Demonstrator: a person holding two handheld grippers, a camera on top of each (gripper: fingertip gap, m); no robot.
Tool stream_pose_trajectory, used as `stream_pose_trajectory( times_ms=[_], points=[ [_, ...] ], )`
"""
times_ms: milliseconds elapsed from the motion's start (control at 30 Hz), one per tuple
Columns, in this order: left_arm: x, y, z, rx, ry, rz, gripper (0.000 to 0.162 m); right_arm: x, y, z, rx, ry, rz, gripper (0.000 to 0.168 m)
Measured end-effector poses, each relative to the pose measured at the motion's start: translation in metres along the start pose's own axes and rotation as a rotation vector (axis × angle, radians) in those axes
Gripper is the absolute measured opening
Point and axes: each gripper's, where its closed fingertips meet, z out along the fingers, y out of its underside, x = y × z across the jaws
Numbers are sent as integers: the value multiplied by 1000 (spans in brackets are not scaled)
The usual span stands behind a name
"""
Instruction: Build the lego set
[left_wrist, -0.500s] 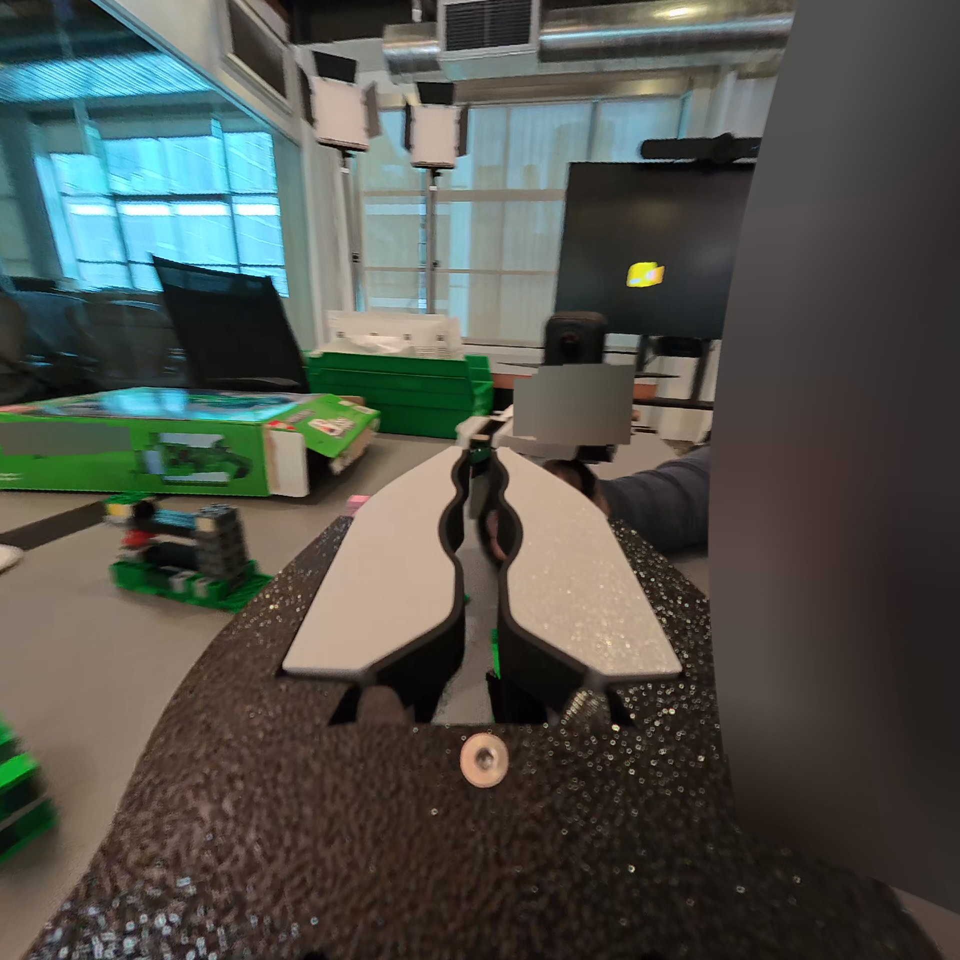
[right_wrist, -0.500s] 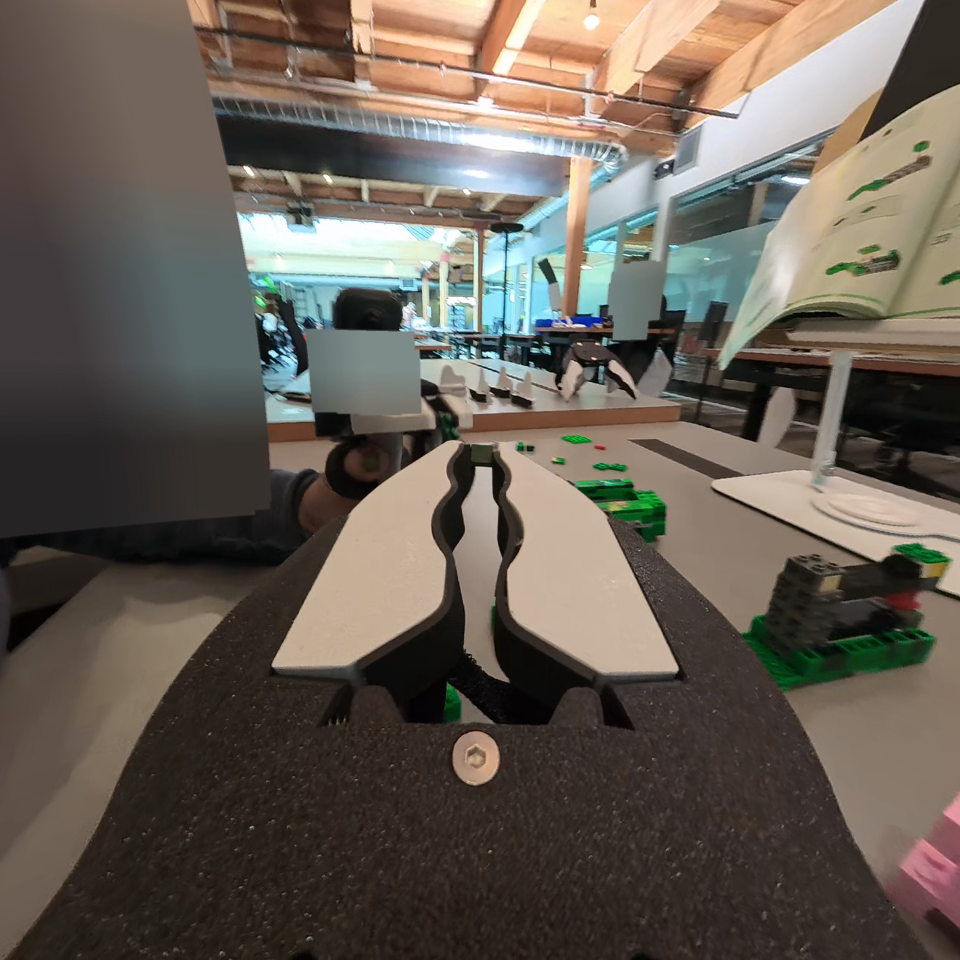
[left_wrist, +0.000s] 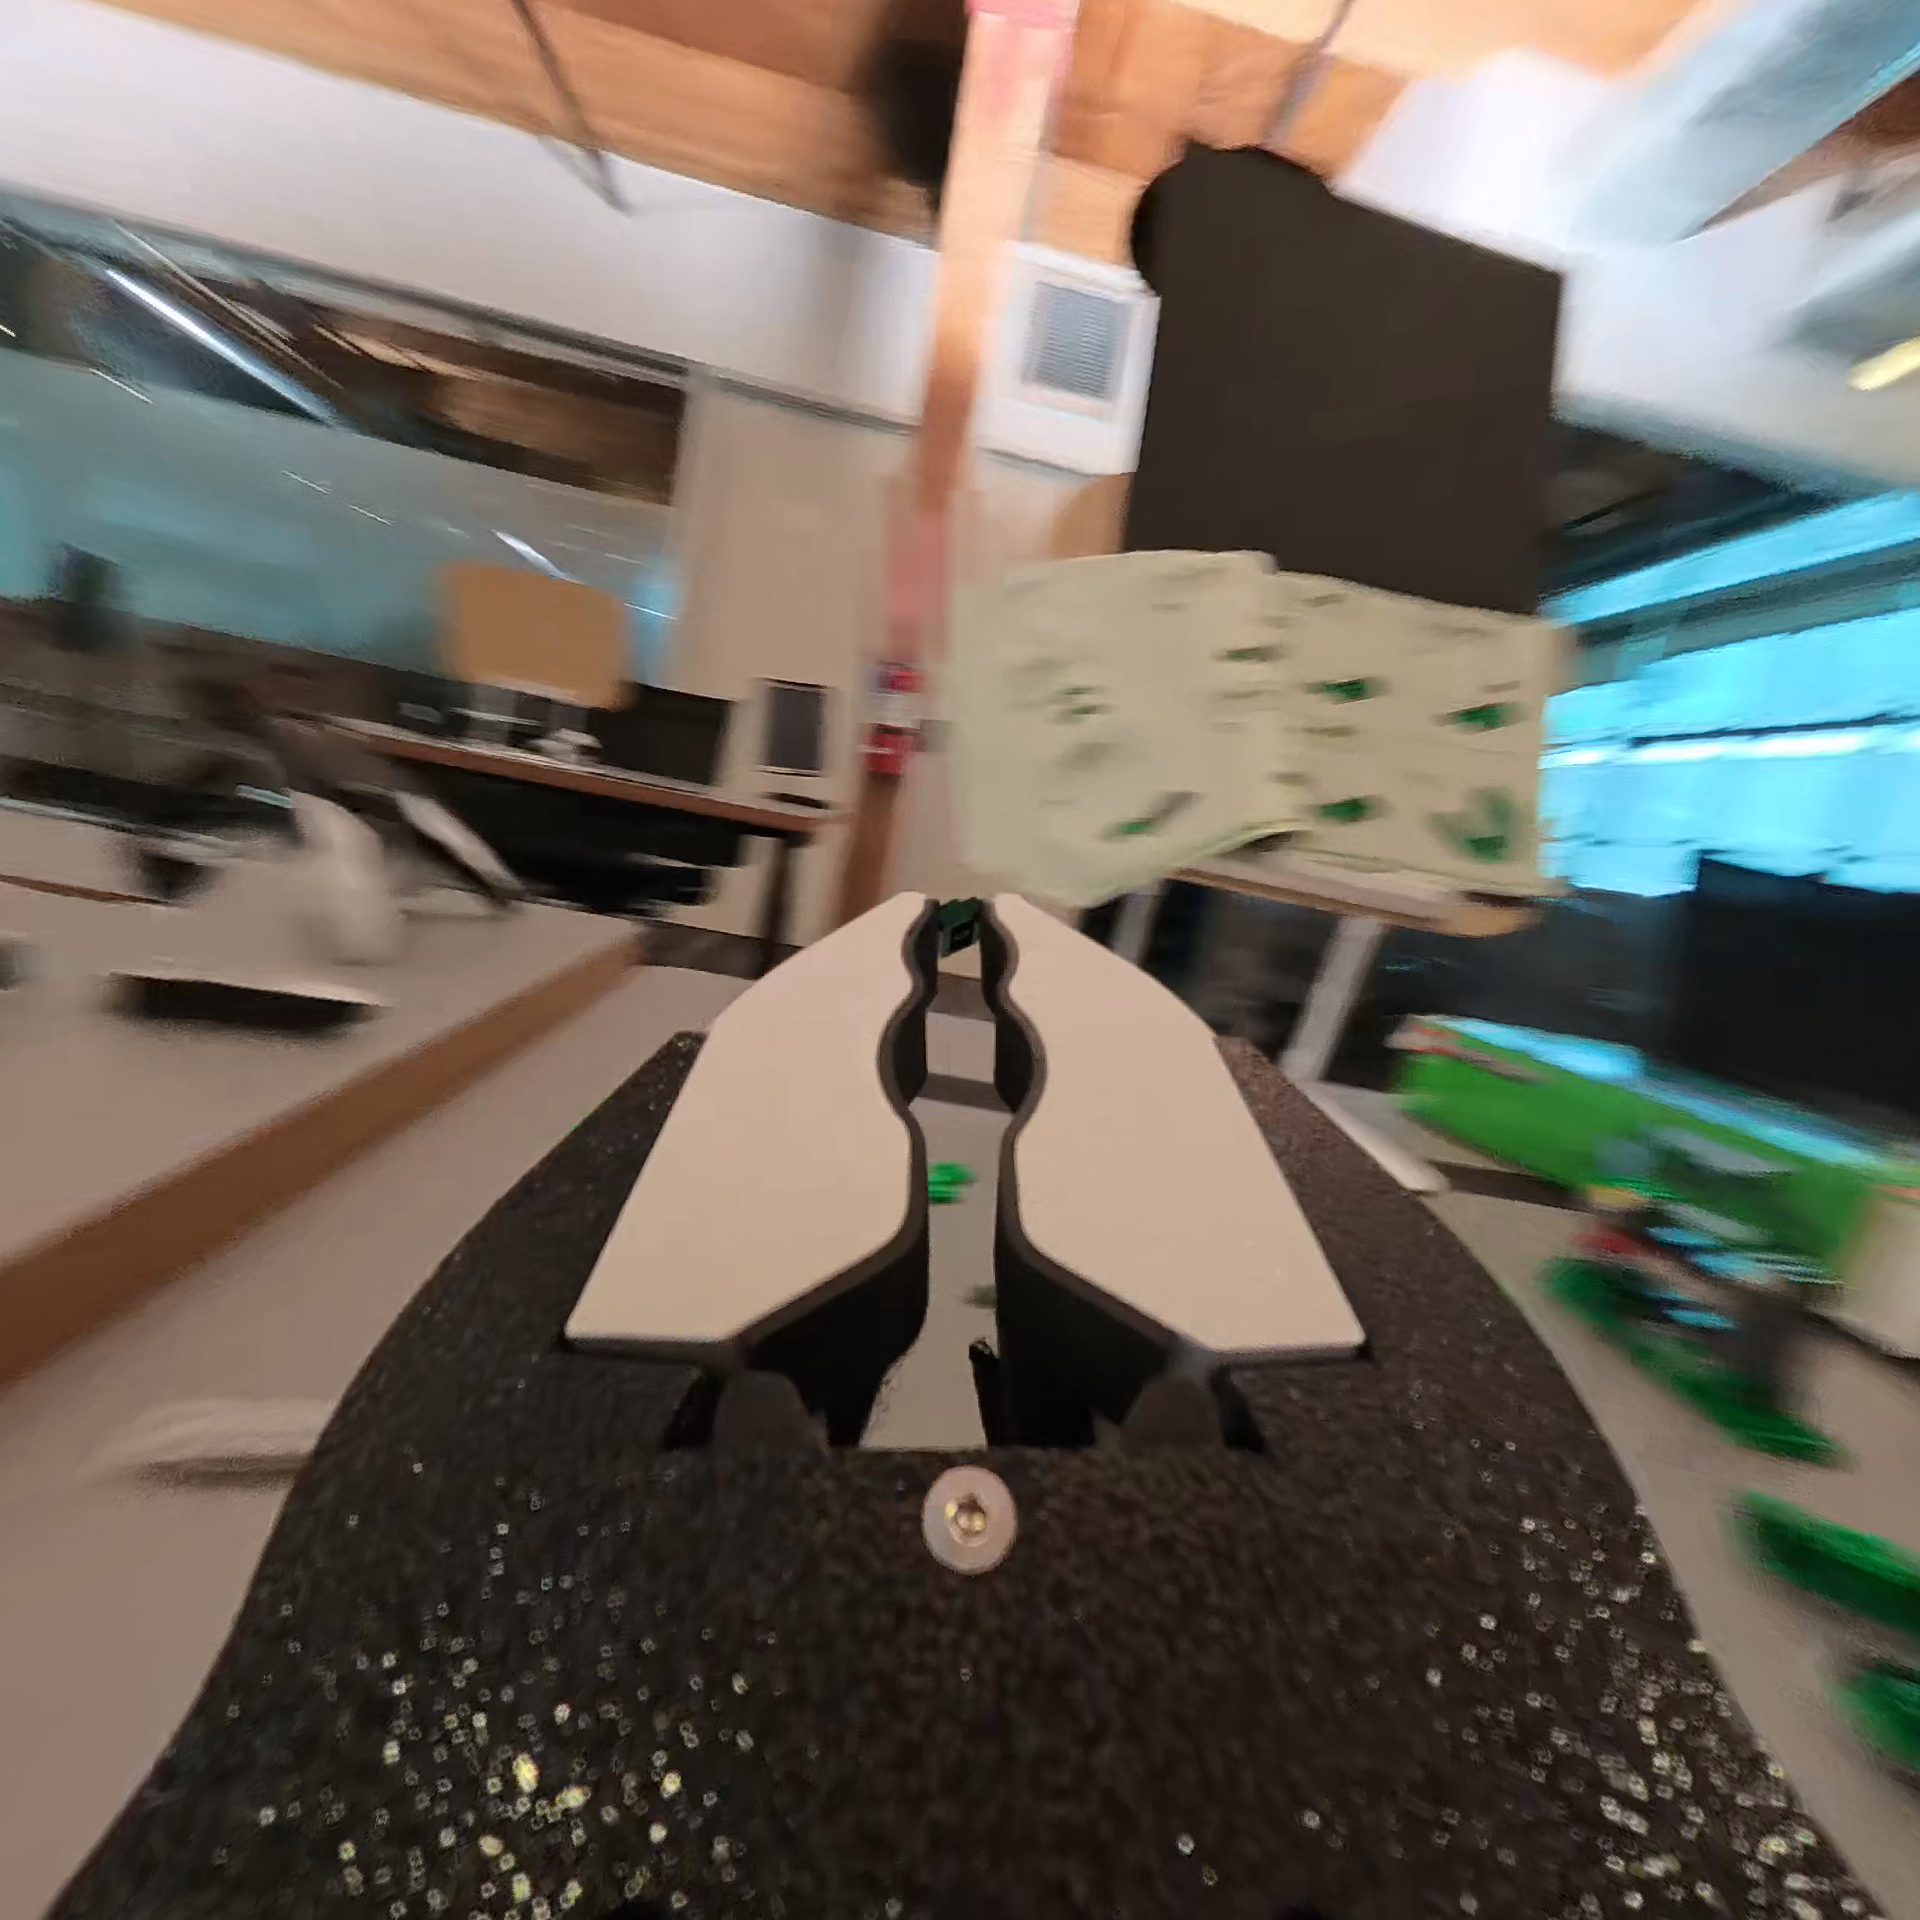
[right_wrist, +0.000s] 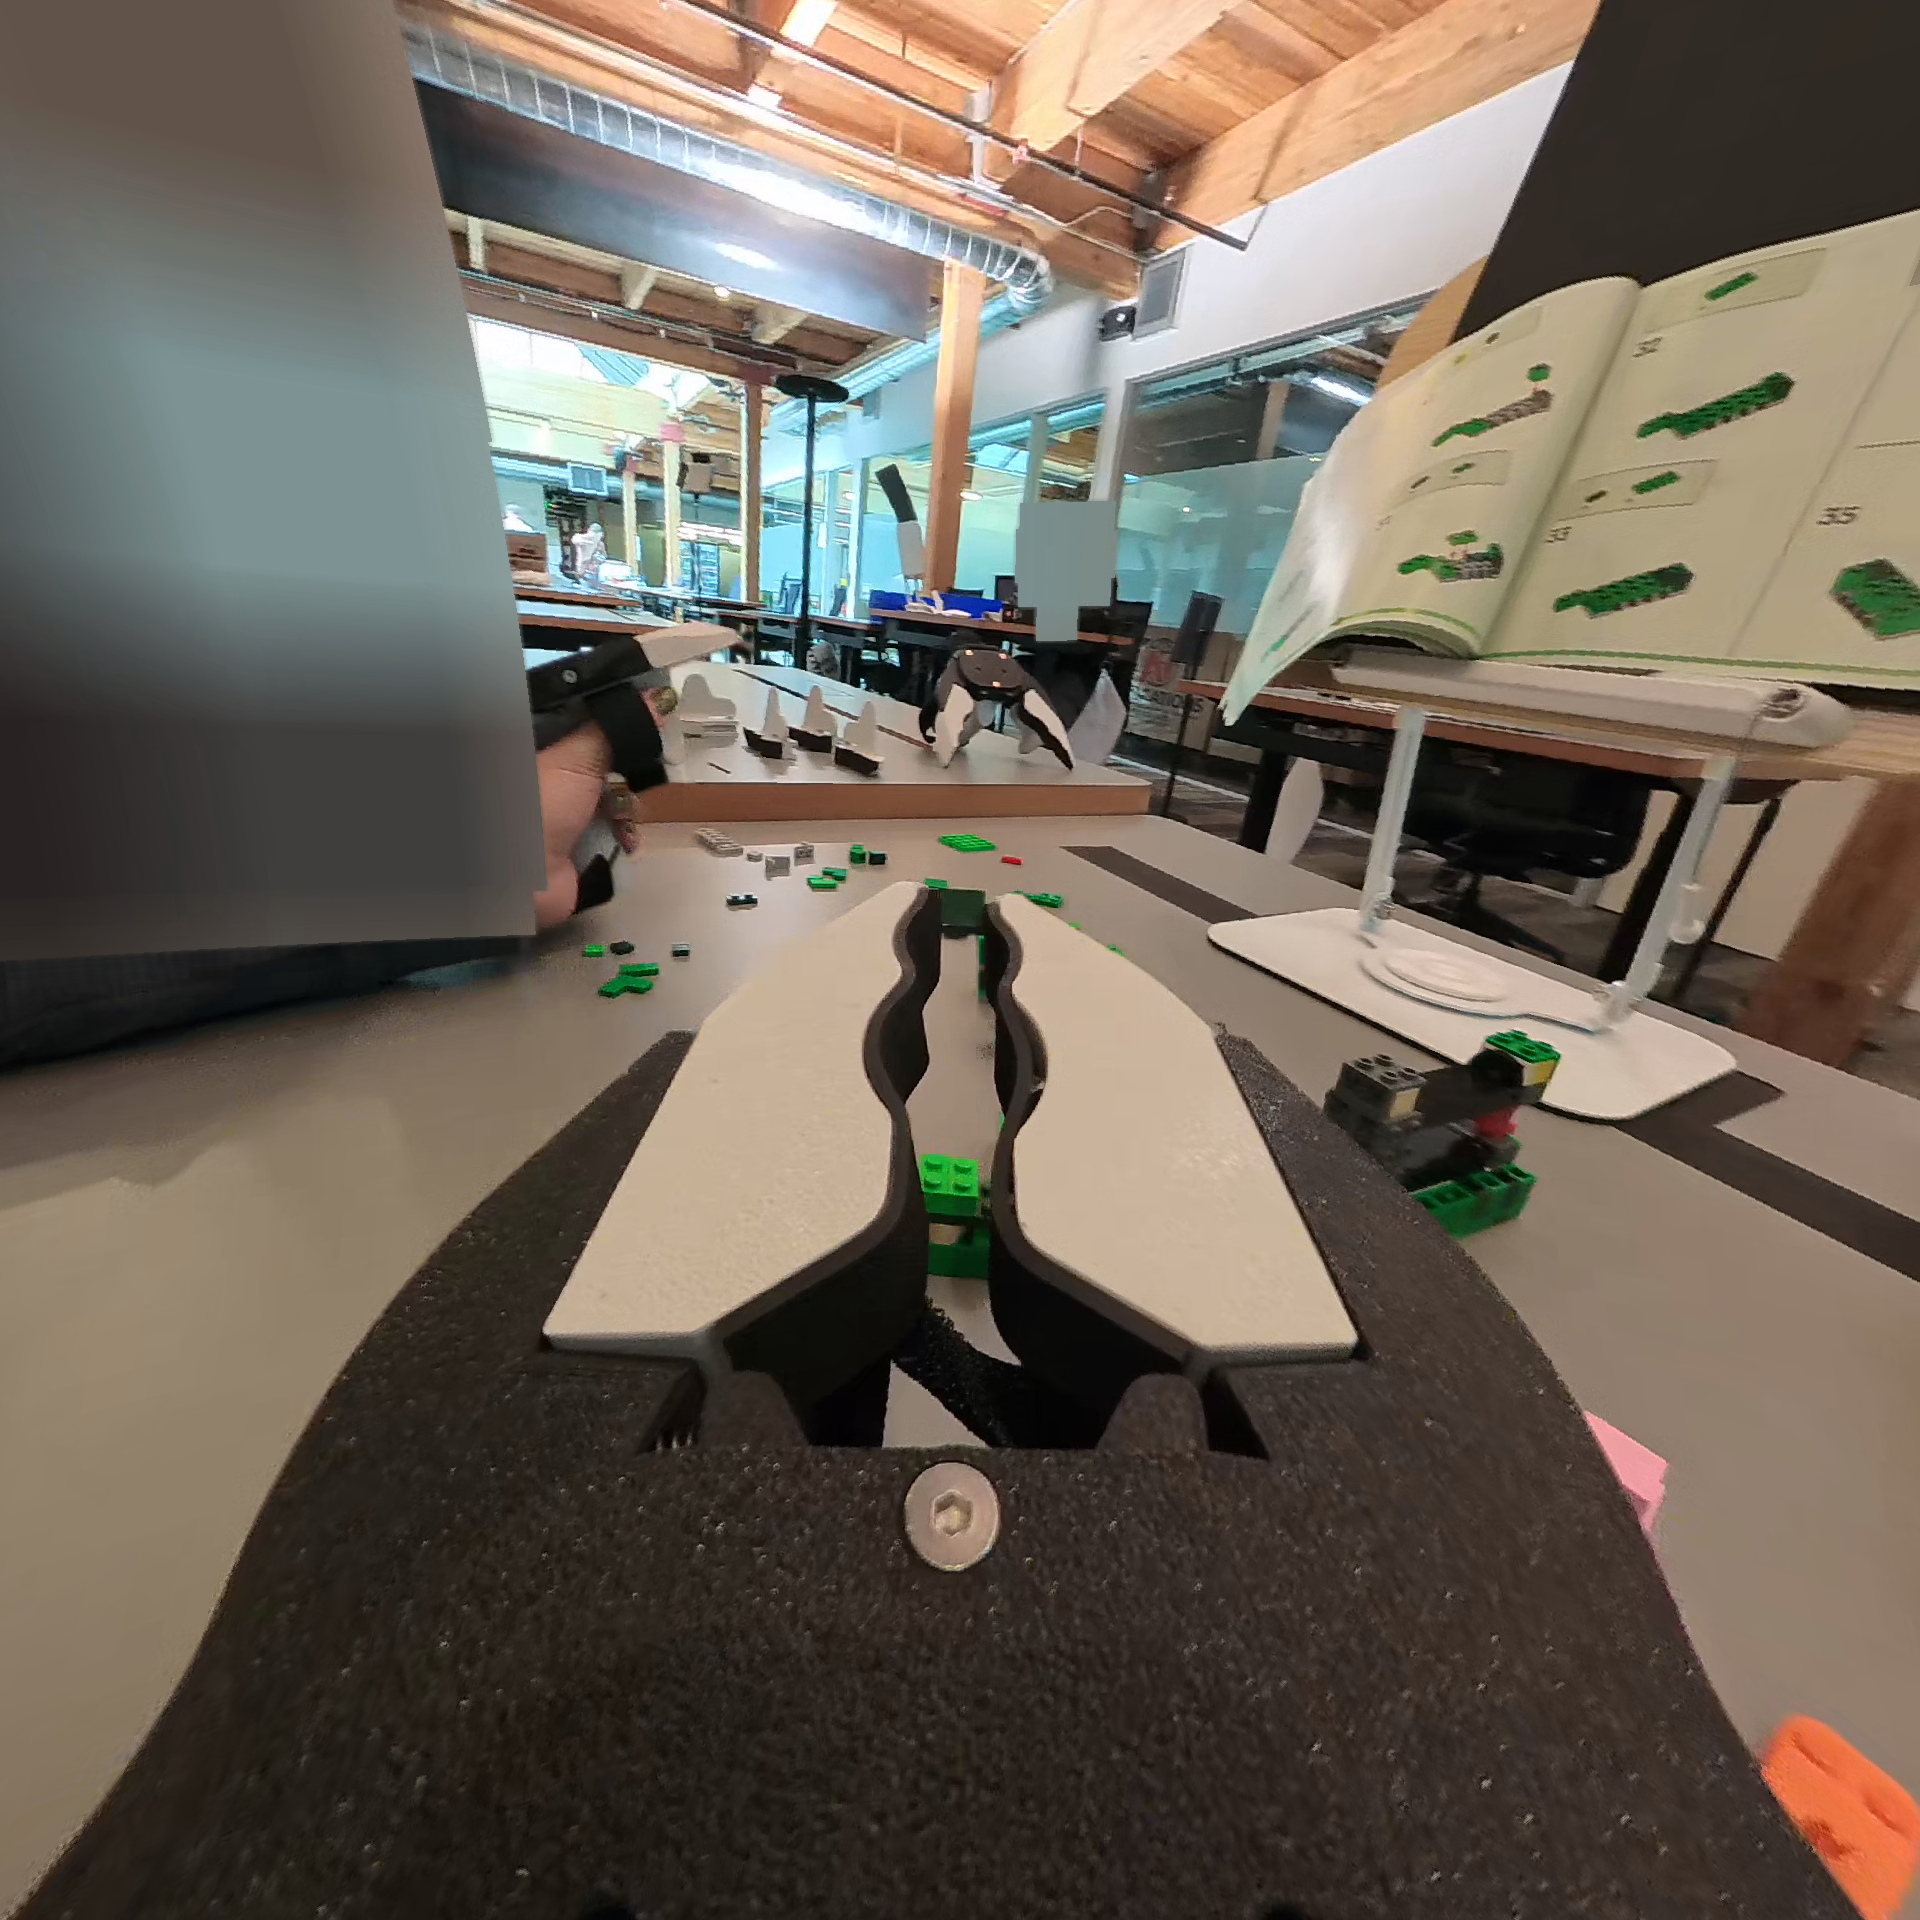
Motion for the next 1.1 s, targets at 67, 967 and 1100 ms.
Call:
stream_pose_trajectory(
  times_ms=[67, 967, 1100],
  points=[
    [-16, -2, 0, -6, -61, 102, 7, 1, 1, 0, -6, 12, -10, 7],
    [23, -1, 14, -10, 90, 207, 7, 39, 11, -11, -146, 270, -286, 8],
    [101, 4, 9, -20, 358, 241, 7, 47, 19, -12, -210, 308, -308, 7]
  ],
)
